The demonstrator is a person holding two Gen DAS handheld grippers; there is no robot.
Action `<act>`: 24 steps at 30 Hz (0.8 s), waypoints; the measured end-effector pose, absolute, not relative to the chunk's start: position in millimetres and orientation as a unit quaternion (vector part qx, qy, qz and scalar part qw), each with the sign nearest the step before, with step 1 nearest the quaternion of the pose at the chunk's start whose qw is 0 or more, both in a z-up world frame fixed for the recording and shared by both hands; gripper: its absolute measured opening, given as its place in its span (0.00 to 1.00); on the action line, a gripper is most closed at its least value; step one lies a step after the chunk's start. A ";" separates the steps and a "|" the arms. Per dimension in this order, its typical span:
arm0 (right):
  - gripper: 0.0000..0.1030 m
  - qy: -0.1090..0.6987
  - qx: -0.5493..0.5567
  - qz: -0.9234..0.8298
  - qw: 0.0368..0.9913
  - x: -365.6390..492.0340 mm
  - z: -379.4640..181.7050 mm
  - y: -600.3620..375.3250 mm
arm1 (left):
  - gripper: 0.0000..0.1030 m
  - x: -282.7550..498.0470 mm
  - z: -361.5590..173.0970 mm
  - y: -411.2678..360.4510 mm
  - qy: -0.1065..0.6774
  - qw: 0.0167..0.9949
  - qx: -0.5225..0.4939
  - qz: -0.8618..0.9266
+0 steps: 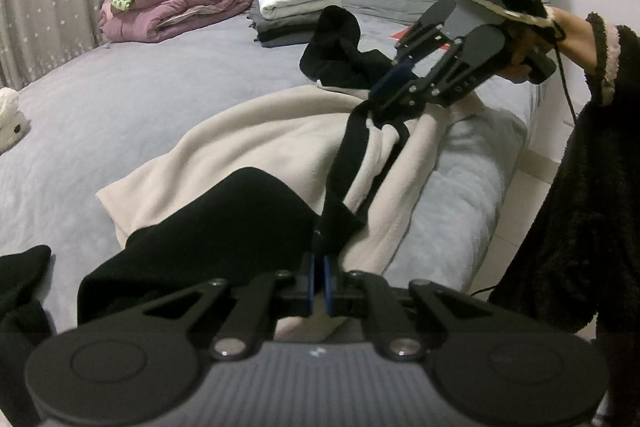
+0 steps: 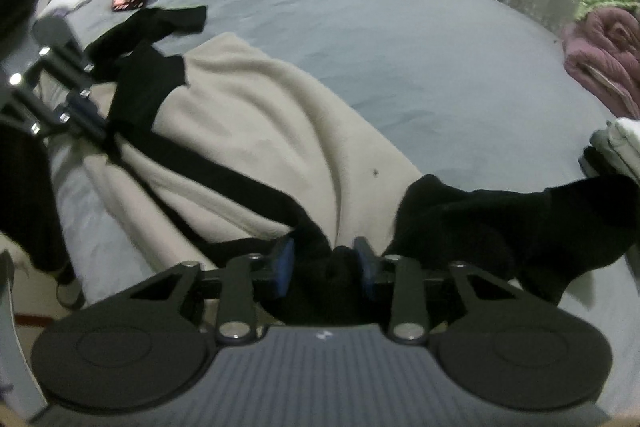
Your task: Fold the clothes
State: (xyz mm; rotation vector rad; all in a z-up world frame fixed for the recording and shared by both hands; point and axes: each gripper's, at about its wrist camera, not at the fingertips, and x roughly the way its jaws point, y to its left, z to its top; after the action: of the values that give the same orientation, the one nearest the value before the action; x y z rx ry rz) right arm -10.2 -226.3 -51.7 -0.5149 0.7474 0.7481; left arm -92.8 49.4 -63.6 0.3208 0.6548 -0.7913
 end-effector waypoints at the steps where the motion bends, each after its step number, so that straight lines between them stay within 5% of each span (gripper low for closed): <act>1: 0.24 0.349 -0.251 0.352 0.831 -12.3 -51.7 -225.1 | 0.05 -92.2 -63.4 49.8 0.312 0.859 0.151 -0.376; 6: 0.10 0.328 -0.250 0.353 0.840 -21.0 -46.3 -230.9 | 0.03 -87.7 -59.8 55.6 0.313 0.867 0.128 -0.366; 24: 0.08 0.216 -0.155 0.298 0.917 -25.6 -8.5 -239.7 | 0.02 -57.5 -33.5 75.9 0.284 0.909 0.033 -0.304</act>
State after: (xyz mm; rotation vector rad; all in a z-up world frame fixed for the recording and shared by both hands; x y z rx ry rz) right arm -25.6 -239.7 -8.5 -0.3197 0.4446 0.6124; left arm -57.5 75.9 -33.5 0.0678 0.5869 -0.6264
